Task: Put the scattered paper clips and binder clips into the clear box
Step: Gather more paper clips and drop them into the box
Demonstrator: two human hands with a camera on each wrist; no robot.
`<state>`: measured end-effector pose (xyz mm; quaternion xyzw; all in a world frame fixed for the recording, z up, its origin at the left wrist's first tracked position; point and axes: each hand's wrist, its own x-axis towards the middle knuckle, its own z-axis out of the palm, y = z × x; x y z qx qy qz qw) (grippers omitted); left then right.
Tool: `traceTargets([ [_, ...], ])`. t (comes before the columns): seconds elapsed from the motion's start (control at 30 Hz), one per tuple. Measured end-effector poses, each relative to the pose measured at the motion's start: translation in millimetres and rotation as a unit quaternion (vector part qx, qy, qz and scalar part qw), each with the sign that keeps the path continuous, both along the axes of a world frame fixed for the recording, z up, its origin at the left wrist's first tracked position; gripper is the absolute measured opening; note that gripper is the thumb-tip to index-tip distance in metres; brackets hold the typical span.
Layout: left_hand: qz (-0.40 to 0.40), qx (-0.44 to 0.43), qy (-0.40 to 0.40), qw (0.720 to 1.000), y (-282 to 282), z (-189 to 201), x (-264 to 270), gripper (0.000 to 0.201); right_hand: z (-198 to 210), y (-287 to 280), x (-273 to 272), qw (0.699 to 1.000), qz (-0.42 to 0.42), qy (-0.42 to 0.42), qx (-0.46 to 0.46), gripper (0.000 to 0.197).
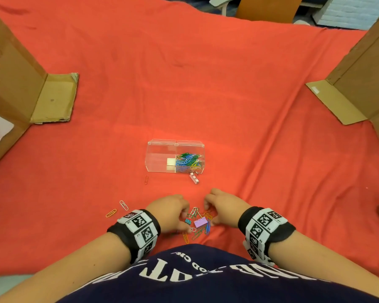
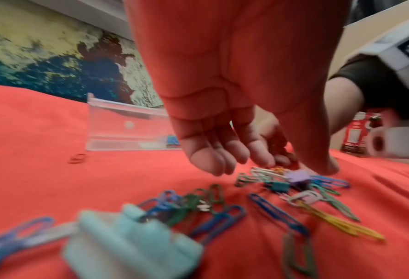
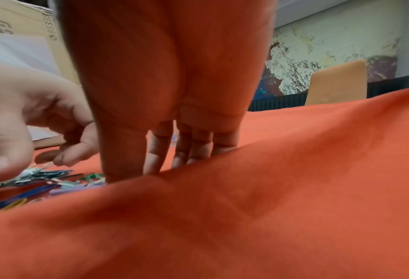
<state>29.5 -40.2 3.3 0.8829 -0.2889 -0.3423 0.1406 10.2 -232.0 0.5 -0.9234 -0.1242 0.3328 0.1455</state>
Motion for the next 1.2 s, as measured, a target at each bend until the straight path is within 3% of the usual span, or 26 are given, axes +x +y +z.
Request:
traceTargets([
  [0.13, -0.028, 0.014, 0.025, 0.999, -11.8, -6.4, -10.2, 0.032, 0.2, 5.1, -5.0, 1.0, 0.008, 0.001, -0.012, 0.016],
  [0.27, -0.018, -0.001, 0.041, 0.999, -8.4, -6.8, -6.3, 0.013, 0.1, 5.2, -5.7, 1.0, -0.005, -0.009, -0.005, 0.014],
  [0.43, 0.008, -0.004, 0.061, 0.998, 4.7, -3.7, 1.1, 0.013, 8.4, 1.9, 4.2, 0.995, -0.081, -0.037, 0.04, 0.013],
  [0.63, 0.021, -0.007, 0.045, 0.999, 13.6, -5.8, 2.7, 0.016, 34.7, 12.9, 48.1, 0.946, -0.231, -0.167, 0.155, 0.006],
  [0.8, 0.012, -0.015, 0.045, 0.999, 15.0, -10.2, 0.1, 0.026, 40.7, 26.9, 80.1, 0.924, -0.279, -0.201, 0.169, 0.009],
  [1.03, -0.006, -0.012, 0.047, 0.999, 14.5, -12.7, 1.9, 0.023, 32.2, 29.9, 86.2, 0.93, -0.26, -0.21, 0.151, 0.026],
  [1.2, 0.018, -0.015, 0.065, 0.998, 15.0, -13.6, 1.9, 0.014, 32.0, 23.1, 50.0, 0.949, -0.191, -0.198, 0.152, 0.013],
])
